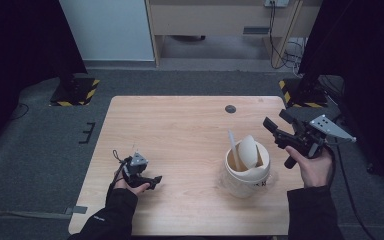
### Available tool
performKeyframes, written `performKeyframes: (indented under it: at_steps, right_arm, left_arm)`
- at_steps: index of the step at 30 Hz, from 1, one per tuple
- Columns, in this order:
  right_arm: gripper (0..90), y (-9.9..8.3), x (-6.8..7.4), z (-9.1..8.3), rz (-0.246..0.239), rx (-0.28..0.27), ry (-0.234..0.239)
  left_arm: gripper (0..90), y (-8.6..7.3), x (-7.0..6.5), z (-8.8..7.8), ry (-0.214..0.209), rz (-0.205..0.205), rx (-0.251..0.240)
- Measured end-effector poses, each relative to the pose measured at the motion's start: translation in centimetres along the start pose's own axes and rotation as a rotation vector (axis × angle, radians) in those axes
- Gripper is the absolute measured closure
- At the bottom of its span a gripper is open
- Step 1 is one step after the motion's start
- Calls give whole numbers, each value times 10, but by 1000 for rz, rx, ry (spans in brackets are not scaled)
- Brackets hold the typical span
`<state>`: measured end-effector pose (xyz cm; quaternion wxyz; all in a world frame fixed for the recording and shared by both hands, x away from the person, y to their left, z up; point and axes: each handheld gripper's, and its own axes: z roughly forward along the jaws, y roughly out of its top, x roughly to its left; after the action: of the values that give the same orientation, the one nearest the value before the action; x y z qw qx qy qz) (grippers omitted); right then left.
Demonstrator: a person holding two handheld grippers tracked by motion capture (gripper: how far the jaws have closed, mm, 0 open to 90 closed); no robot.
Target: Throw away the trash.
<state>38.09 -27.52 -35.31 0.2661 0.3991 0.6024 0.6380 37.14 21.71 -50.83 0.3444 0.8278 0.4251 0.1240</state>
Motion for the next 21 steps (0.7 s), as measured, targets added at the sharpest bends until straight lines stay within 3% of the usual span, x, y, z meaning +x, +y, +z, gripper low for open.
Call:
performKeyframes:
  at_steps: [1, 2, 6, 7, 8, 10, 11, 12, 13, 14, 15, 16, 21]
  right_arm:
    - [205, -12, -15, 1, 6, 50, -47]
    - [205, -12, -15, 1, 6, 50, -47]
    - [182, -42, -43, 2, 31, 142, -130]
    - [172, -59, -57, 3, 37, 202, -156]
    - [172, -59, -57, 3, 37, 202, -156]
    - [160, -75, -69, 4, 21, 267, -186]
    - [153, -91, -80, 3, 6, 335, -214]
    - [153, -91, -80, 3, 6, 335, -214]
    - [153, -105, -90, 2, -16, 390, -227]
    - [153, -105, -90, 2, -16, 390, -227]
    - [153, -116, -98, -1, -26, 428, -245]
    - [153, -116, -98, -1, -26, 428, -245]
    - [139, -141, -114, -8, -41, 534, -276]
  left_arm:
    - [185, -1, 3, 0, 4, -10, 5]
    - [183, -1, 3, 0, 4, -10, 5]
    - [178, -3, 10, -1, 17, -26, 23]
    - [175, -4, 12, -1, 19, -26, 27]
    - [175, -4, 14, -1, 21, -24, 32]
    - [173, -6, 17, -1, 26, -23, 42]
    - [168, -6, 18, 0, 29, -22, 47]
    - [168, -7, 20, 0, 32, -20, 51]
    - [163, -7, 21, -1, 36, -24, 54]
    - [163, -8, 23, -1, 38, -26, 55]
    - [155, -8, 25, -1, 41, -27, 58]
    - [155, -9, 26, -1, 43, -33, 60]
    - [136, -14, 34, -1, 70, -35, 95]
